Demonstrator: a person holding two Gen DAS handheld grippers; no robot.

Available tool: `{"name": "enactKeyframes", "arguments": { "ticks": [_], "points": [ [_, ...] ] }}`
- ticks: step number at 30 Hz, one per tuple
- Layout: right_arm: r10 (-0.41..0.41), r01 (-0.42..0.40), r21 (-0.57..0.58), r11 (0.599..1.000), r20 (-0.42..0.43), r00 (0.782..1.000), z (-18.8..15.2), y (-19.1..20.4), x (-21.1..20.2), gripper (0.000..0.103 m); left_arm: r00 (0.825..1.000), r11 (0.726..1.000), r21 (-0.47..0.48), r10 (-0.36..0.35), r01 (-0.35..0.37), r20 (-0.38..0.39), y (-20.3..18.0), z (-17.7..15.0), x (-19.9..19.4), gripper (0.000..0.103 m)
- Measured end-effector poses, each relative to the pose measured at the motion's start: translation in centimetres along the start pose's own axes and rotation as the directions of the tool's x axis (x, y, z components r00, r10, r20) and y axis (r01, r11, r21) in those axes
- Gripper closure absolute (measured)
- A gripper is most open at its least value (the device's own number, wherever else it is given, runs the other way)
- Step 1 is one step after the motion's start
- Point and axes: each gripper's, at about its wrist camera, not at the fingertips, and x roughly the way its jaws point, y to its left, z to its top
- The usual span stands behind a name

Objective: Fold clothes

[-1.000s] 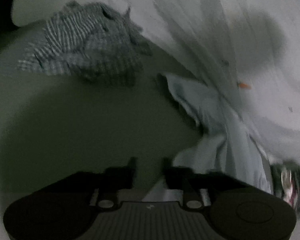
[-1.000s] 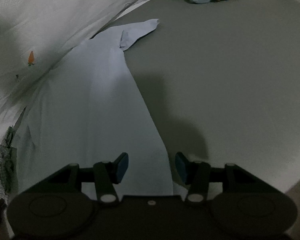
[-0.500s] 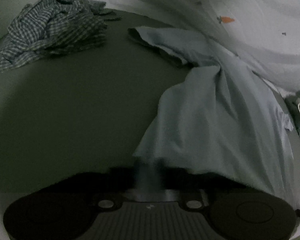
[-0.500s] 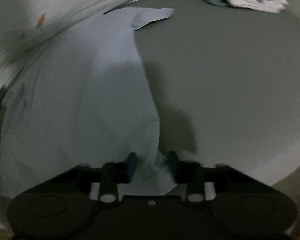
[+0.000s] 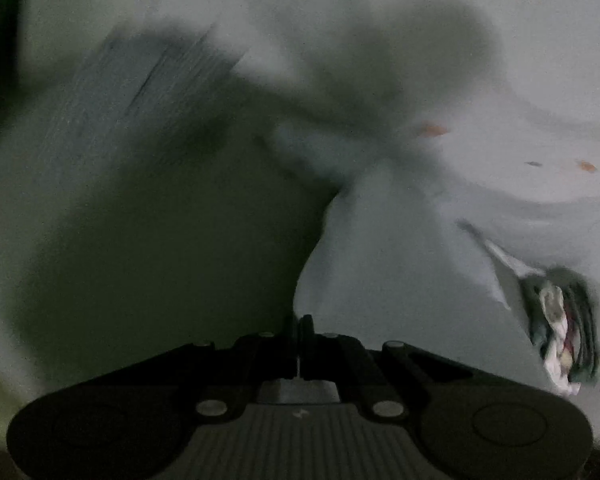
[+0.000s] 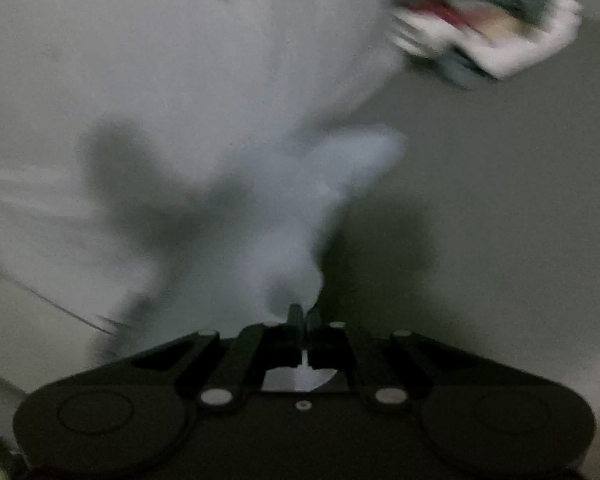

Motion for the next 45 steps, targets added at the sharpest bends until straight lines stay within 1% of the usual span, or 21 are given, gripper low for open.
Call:
{"name": "enactKeyframes", "arguments": {
  "ticks": [1,3,4,6,7,9,10,12,14,15,16,17,18,20,22,24,30,35,39,42,45],
  "points": [
    [0.011,-0.010,0.040,0.999,-0.001,1.000,-0.2,-0.5,-0.2,0.101,1.000,1.000,-0.023,-0.008,0.008,-0.002,-0.1,-0.4,-0.3,0.103],
    [0.115,-0.119,0.077,0.990,0.056,0.992,-0.3,-0.6,-1.9,0.101,1.000,0.998,-0.052,-0.022,0.022,-0.002,-0.4,-1.1,-1.1,0.103],
    [0.152,-0.158,0.072,0.985,0.090,0.984,-0.1,-0.1,-2.9,0.101,1.000,1.000,-0.019,-0.022,0.022,0.009,-1.4,-1.1,-2.0,0.103],
    [0.150,-0.157,0.068,0.985,0.089,0.985,0.2,0.2,-3.4,0.101,1.000,1.000,-0.006,-0.007,0.007,0.000,-1.8,-1.5,-2.1,0.103],
    [0.114,-0.116,0.038,0.993,0.062,0.992,0.3,0.3,-3.0,0.101,1.000,1.000,-0.016,0.004,-0.004,-0.013,-1.7,-1.8,-1.7,0.103],
    [-0.054,0.052,-0.062,0.997,-0.029,0.998,-0.3,-0.3,-1.0,0.101,0.996,0.995,-0.079,0.047,-0.053,-0.078,0.0,-2.6,-0.1,0.103],
    [-0.132,0.126,-0.077,0.989,-0.084,0.988,-0.8,-1.1,0.2,0.101,0.990,0.989,-0.125,0.070,-0.085,-0.119,1.1,-3.1,0.8,0.103],
    [-0.184,0.174,-0.076,0.982,-0.147,0.972,-1.8,-2.6,1.5,0.101,0.978,0.967,-0.214,0.099,-0.138,-0.183,3.0,-3.8,1.9,0.103],
    [-0.229,0.214,-0.101,0.972,-0.163,0.960,-2.4,-2.2,2.1,0.100,0.964,0.963,-0.175,0.164,-0.203,-0.211,3.3,-3.8,1.8,0.102],
    [-0.273,0.252,-0.146,0.957,-0.156,0.949,-2.5,-1.5,2.3,0.095,0.959,0.964,-0.143,0.191,-0.223,-0.208,3.2,-3.6,1.6,0.101],
    [-0.331,0.299,-0.207,0.932,-0.140,0.933,-2.5,-0.7,2.6,0.091,0.959,0.966,-0.125,0.197,-0.225,-0.205,3.0,-3.5,1.5,0.094],
    [-0.380,0.339,-0.263,0.903,-0.121,0.917,-2.4,0.1,2.9,0.075,0.964,0.970,-0.129,0.177,-0.205,-0.198,3.0,-3.3,1.3,0.089],
    [-0.414,0.367,-0.310,0.877,-0.098,0.905,-2.3,0.7,3.3,0.060,0.969,0.974,-0.134,0.156,-0.183,-0.190,3.0,-3.1,1.1,0.081],
    [-0.439,0.393,-0.364,0.844,-0.048,0.897,-1.6,1.6,3.9,0.050,0.976,0.979,-0.136,0.128,-0.152,-0.175,2.6,-2.4,1.1,0.075],
    [-0.415,0.374,-0.388,0.842,-0.023,0.910,-0.9,2.1,4.5,0.039,0.977,0.982,-0.103,0.138,-0.155,-0.163,1.7,-1.9,1.3,0.068],
    [-0.375,0.340,-0.407,0.848,-0.007,0.927,-0.5,3.1,5.7,0.000,0.978,0.985,-0.069,0.145,-0.156,-0.150,0.8,-1.5,1.7,0.061],
    [-0.296,0.253,-0.526,0.812,0.003,0.955,-0.7,7.3,11.2,0.000,0.986,0.989,-0.027,0.142,-0.145,-0.082,-0.7,1.1,3.4,0.045],
    [-0.211,0.137,-0.552,0.822,-0.074,0.975,-0.9,10.6,16.3,0.000,0.995,0.990,-0.103,0.098,-0.099,-0.019,-0.6,3.8,4.8,0.036],
    [-0.210,0.132,-0.554,0.822,-0.079,0.975,-1.7,12.7,19.9,0.000,0.997,0.985,-0.154,0.076,-0.076,-0.007,-0.1,5.5,6.2,0.033],
    [-0.215,0.137,-0.579,0.804,-0.067,0.974,-2.0,14.0,22.6,0.000,0.998,0.984,-0.163,0.067,-0.068,-0.011,0.2,7.0,7.8,0.033],
    [-0.188,0.131,-0.606,0.785,-0.032,0.982,-1.7,15.4,25.0,0.000,0.999,0.983,-0.176,0.047,-0.048,-0.009,0.7,9.0,9.6,0.033]
  ]
}}
